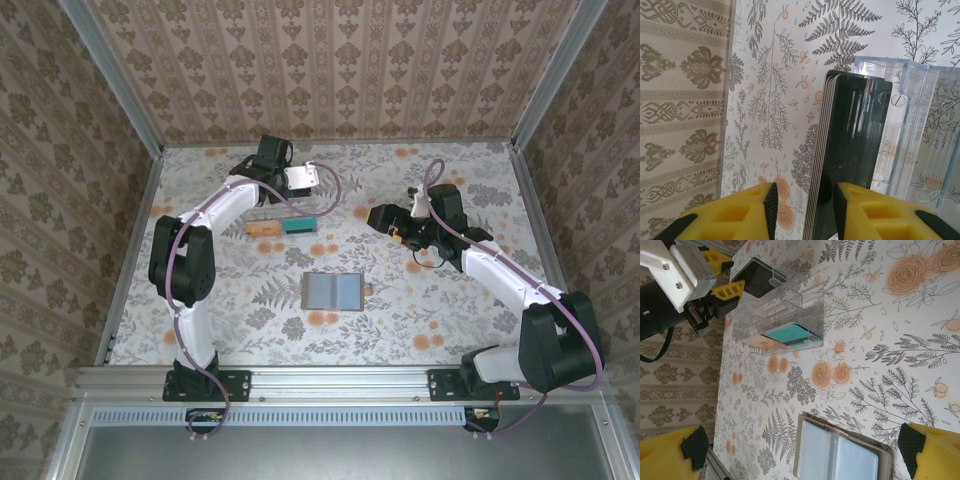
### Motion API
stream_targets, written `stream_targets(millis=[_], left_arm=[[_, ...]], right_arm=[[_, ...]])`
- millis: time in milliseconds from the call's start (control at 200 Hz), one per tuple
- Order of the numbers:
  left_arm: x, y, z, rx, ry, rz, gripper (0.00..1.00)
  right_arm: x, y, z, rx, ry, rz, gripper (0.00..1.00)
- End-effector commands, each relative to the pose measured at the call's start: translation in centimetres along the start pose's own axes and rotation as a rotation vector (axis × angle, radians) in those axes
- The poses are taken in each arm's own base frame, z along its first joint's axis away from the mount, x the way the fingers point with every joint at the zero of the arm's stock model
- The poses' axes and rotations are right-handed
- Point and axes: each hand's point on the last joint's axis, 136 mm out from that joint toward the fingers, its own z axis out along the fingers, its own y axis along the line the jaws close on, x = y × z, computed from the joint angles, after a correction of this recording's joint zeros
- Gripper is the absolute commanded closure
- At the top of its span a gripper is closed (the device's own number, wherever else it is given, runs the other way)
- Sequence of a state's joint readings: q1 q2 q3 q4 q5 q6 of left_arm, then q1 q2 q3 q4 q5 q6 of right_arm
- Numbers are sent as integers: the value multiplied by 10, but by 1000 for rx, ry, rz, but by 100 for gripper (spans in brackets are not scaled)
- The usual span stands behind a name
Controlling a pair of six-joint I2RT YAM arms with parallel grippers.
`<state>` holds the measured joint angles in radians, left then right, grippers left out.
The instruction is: Take the credit cards out of the card holder
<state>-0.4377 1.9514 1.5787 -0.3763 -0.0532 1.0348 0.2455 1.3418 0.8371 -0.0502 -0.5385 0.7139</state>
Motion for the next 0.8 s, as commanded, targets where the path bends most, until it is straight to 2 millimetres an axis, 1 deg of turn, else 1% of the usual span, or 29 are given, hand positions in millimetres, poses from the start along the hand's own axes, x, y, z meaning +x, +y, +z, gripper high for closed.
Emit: stream_targets(millis=[0,130,250,345,405,445,480,535,545,565,575,695,795], left_arm=[[-11,15,-11,-34,-38,-36,61],[-18,18,-25,-33,-77,-67,57],[-27,25,-43,-47,-123,-127,52],[-32,34,-63,-76,-165,-203,47],[-34,38,-74,-95,-185,-255,39],[-35,39,-81,-95,-195,-289,36],[-35,39,-87,-96,-204,-323,30],[-35,39,-97,-104,-219,-379,16],[-35,39,-98,-107,-220,-390,13],[-34,40,-102,-114,-225,-416,2],[-34,40,-104,-119,-228,-428,1],[-24,50,-129,-207,-270,-619,0],[-16,51,-149,-246,-295,-751,0]], right_arm=[[-3,8,-5,-34,-13,-3,0],[-3,8,-7,-27,-13,-8,0],[-2,6,-9,-2,-14,-28,0],[1,5,-11,29,-11,-59,0],[5,4,-11,54,-2,-83,0],[8,4,-11,72,5,-104,1],[12,3,-9,94,15,-130,3],[19,1,-7,136,27,-169,4],[20,1,-7,143,31,-172,4],[23,1,-6,153,37,-187,4],[25,1,-5,157,39,-192,5],[41,4,2,190,68,-244,6],[53,7,8,203,93,-271,9]])
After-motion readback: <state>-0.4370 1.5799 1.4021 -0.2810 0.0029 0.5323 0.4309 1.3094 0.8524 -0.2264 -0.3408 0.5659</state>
